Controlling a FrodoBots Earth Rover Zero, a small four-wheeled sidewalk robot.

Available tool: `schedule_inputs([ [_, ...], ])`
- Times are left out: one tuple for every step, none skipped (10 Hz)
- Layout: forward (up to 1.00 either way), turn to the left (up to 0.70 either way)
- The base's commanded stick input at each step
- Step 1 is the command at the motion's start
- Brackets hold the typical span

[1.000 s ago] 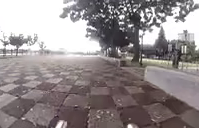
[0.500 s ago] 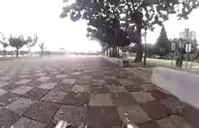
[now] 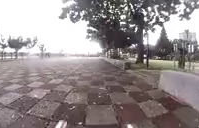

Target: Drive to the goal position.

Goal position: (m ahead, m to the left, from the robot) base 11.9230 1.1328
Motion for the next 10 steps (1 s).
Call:
schedule_inputs([
  [0.7, 0.0],
  [0.7, 0.13],
  [0.7, 0.35],
  [0.7, 0.29],
  [0.7, 0.1],
  [0.7, 0.0],
  [0.7, 0.0],
  [0.7, 0.0],
  [0.7, 0.0],
  [0.7, 0.0],
])
